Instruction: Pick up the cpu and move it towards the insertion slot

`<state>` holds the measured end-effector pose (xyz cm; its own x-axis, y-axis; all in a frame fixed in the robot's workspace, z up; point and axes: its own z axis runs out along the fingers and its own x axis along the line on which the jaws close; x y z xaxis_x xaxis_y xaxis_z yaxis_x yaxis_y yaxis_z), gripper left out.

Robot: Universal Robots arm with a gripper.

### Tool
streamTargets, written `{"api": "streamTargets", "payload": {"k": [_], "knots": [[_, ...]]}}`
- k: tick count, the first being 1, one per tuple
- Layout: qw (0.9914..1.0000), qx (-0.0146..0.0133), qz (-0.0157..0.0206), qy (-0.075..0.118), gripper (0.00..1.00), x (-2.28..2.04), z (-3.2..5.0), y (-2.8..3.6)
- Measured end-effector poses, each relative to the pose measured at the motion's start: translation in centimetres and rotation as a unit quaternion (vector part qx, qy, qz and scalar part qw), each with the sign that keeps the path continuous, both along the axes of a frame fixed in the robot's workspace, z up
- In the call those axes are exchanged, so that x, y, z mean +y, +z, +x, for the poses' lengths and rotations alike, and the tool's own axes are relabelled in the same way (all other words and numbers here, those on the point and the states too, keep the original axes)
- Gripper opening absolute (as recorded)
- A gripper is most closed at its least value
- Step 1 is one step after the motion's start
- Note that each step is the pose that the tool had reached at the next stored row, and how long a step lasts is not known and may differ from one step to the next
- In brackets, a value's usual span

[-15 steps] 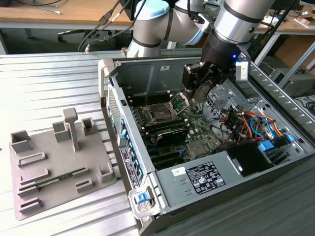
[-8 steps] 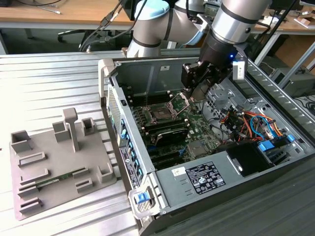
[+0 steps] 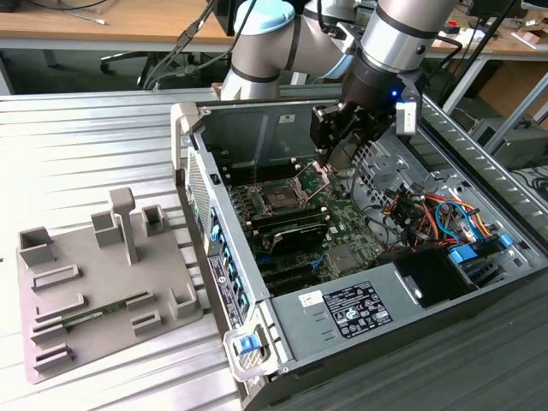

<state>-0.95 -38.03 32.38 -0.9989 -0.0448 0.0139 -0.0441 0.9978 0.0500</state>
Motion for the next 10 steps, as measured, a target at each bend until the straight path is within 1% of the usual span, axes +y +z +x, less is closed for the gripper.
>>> {"api": "streamTargets", "payload": {"k": [1, 3, 5, 10], "knots": [[1.00000, 0.0000, 0.0001, 0.000, 0.55, 0.28, 0.01, -0.08], [1.00000, 0.0000, 0.0003, 0.000, 0.55, 0.64, 0.03, -0.19], [1.00000, 0.0000, 0.0005, -0.001, 0.55, 1.39, 0.08, -0.43], [1.00000, 0.0000, 0.0007, -0.001, 0.55, 2.33, 0.13, -0.72]]}}
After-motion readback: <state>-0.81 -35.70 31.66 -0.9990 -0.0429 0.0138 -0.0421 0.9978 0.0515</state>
